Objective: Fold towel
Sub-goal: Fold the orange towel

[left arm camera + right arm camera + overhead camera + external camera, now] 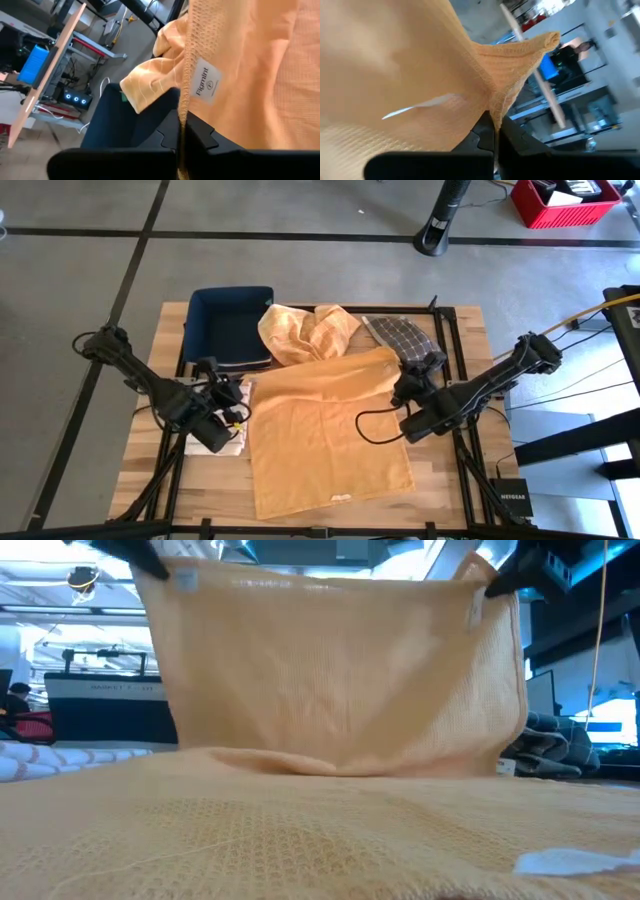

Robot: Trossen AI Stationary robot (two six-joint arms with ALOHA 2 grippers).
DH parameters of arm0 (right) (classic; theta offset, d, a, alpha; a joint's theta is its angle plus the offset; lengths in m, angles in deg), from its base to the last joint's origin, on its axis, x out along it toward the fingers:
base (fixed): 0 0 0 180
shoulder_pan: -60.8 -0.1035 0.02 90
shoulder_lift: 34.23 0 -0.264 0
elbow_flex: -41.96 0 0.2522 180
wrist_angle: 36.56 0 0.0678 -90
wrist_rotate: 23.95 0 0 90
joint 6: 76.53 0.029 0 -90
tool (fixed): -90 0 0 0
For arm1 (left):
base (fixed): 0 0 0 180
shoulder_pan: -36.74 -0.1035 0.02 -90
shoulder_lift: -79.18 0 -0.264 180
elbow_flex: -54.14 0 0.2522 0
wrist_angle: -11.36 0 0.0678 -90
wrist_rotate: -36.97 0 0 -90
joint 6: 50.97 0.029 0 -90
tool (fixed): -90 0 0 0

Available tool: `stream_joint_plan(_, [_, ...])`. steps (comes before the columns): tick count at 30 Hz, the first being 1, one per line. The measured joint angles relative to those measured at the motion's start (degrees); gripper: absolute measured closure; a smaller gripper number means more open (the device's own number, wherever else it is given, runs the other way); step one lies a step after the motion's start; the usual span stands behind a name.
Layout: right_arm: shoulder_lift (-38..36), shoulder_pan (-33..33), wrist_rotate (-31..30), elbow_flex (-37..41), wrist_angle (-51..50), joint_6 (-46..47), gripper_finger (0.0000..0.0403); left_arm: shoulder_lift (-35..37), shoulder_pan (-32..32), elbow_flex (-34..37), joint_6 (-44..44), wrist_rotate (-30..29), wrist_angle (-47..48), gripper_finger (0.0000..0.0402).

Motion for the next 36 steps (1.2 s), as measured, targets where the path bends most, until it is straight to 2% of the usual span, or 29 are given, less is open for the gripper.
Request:
stream_joint_plan(4, [0.0,0.0,-5.38,2.05,-0.48,-0.81,0.04,0.0,0.02,-0.18,3.38,0.06,0.35,0.0399])
stream_joint_plan(9, [0.0,0.01,-14.08,-0.17,-1.03,-4.3,0.04,0.03,-0.32,-7.11,8.36,-3.51,1.51,0.0399])
stream_joint_plan(13, [-0.01,1.6,-14.22,-3.98,-3.72,-7.5,0.04,0.04,-1.09,-14.2,12.3,-7.76,3.51,0.0399])
stream_joint_plan(16, [-0.93,4.06,-13.66,-5.4,-3.68,-8.08,0.04,0.16,-2.03,-18.59,13.24,-8.5,5.4,0.0399])
stream_joint_plan(19, [-1.57,7.15,-9.68,-5.56,-2.96,-8.11,0.04,1.05,-2.88,-20.22,12.39,-8.1,5.58,0.0399])
stream_joint_plan(22, [-1.57,10.88,-3.85,-5.41,-2.47,-7.69,0.04,1.68,-3.62,-20.24,10.14,-3.99,6.35,0.0399])
stream_joint_plan(26, [-1.57,16.91,3.81,-5.41,0.93,-5.53,0.04,1.79,-4.75,-20.24,3.4,7.78,9.07,0.0399])
stream_joint_plan(29, [-1.57,19.6,4.79,-5.41,5.52,-10.74,0.04,1.79,-5.01,-19.99,0.72,14.68,8.95,0.0399])
stream_joint_plan(33, [-1.57,21.03,9.24,-5.41,11.2,-19.53,0.04,1.63,-4.65,-19.95,-2.55,19.38,9.05,0.0399])
stream_joint_plan(36, [-1.57,20.69,14.02,-5.38,12.04,-22.34,0.04,1.55,-3.72,-19.68,-4.74,22.07,9.08,0.0399])
